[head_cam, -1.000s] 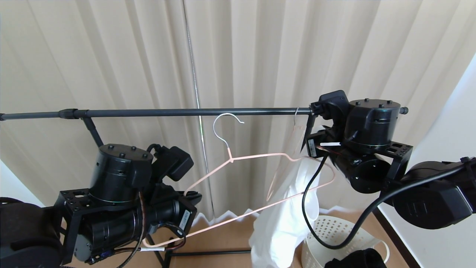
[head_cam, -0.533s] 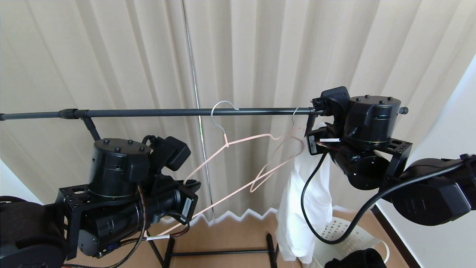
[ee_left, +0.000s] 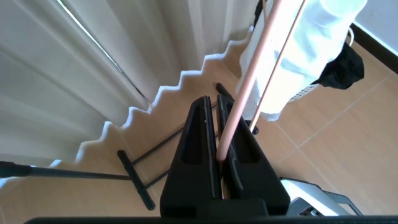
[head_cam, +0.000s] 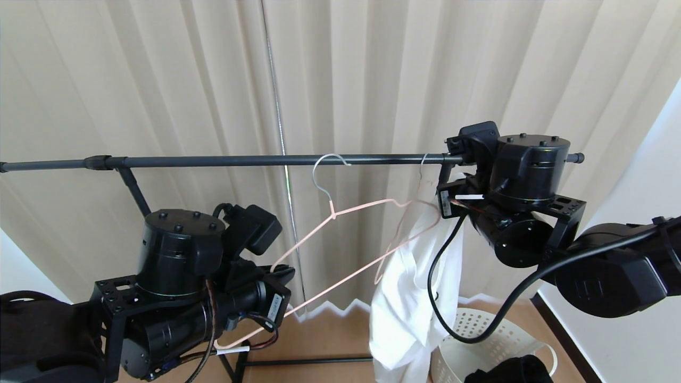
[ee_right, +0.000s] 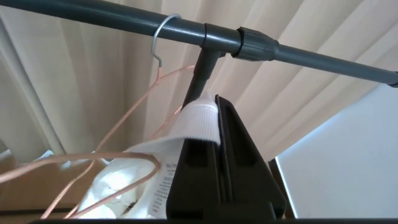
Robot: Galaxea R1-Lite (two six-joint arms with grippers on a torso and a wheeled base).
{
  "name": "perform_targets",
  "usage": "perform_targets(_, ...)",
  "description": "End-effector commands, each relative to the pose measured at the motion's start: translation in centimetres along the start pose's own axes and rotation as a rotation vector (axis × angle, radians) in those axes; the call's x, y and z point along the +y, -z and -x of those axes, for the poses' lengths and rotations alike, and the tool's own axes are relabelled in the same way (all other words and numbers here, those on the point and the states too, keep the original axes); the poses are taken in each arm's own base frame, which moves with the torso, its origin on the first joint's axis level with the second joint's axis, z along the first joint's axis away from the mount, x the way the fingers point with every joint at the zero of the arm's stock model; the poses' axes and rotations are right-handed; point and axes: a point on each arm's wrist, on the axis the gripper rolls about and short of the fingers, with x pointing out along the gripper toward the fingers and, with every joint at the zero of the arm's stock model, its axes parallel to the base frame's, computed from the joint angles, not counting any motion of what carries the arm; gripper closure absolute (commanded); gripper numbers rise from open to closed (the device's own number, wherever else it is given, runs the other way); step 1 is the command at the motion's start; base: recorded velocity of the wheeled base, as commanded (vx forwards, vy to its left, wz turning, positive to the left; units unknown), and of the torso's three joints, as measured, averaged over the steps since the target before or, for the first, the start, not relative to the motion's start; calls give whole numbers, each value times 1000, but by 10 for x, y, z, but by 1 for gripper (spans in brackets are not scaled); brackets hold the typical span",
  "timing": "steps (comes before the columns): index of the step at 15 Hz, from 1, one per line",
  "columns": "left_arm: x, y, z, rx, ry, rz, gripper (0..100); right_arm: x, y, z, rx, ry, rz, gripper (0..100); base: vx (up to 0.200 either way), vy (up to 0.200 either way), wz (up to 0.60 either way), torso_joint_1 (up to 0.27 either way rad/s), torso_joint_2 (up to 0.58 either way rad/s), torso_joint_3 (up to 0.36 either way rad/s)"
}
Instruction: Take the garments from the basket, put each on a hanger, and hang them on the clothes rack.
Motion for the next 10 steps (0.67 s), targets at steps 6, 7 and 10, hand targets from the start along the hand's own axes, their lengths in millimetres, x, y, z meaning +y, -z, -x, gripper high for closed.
perform_targets(6, -7, -6, 6, -33, 21, -7, 100, 3, 5, -5, 14, 4, -1, 100, 0, 0, 0, 0, 0, 0)
perform_targets(7, -9, -7, -2, -27, 24, 2, 100, 4, 5, -4, 13, 1, -2, 100, 0, 0, 0, 0, 0, 0)
perform_targets(10, -13, -10, -12, -58, 26, 19, 100, 5, 5, -3, 12, -5, -1, 100, 0, 0, 0, 0, 0, 0)
